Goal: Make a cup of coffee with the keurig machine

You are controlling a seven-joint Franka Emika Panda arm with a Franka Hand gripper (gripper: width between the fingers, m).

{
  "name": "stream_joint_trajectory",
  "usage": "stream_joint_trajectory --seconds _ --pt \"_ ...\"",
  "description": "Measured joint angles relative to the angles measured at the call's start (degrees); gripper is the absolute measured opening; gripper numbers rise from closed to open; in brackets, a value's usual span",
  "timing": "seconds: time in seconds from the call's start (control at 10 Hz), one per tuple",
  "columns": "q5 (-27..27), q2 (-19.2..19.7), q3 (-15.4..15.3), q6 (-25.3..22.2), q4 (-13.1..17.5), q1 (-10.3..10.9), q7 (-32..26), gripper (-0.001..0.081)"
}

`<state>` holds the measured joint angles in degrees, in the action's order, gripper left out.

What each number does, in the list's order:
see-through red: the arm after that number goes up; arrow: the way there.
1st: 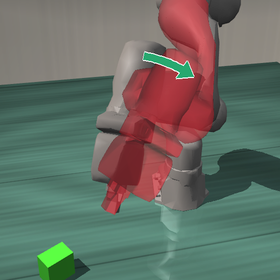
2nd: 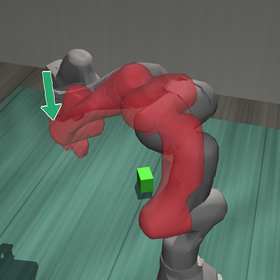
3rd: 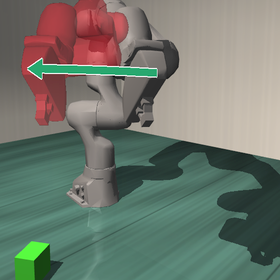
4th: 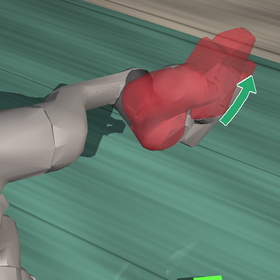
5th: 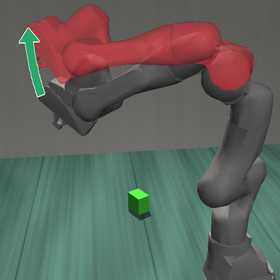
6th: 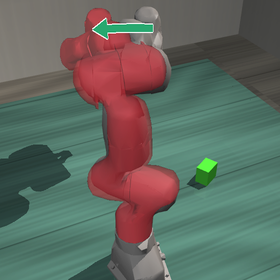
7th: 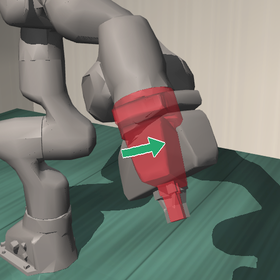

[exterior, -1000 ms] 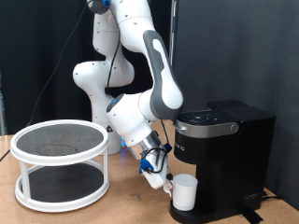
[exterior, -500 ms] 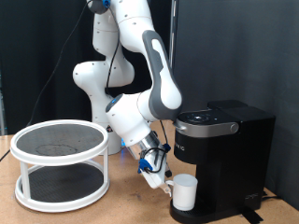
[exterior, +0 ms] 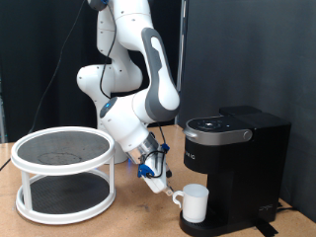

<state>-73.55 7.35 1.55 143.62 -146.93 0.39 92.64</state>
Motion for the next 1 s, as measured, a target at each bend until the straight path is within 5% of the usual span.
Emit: stream_joint_trajectory --seconds 0.5,1.0 --pt "-1.4 -3.0 -0.1 3.6 -3.7 -0.1 -0.7 0.0734" --pt "-1.5 -2.3 -1.2 4.0 -3.8 0.2 0.9 0.0734"
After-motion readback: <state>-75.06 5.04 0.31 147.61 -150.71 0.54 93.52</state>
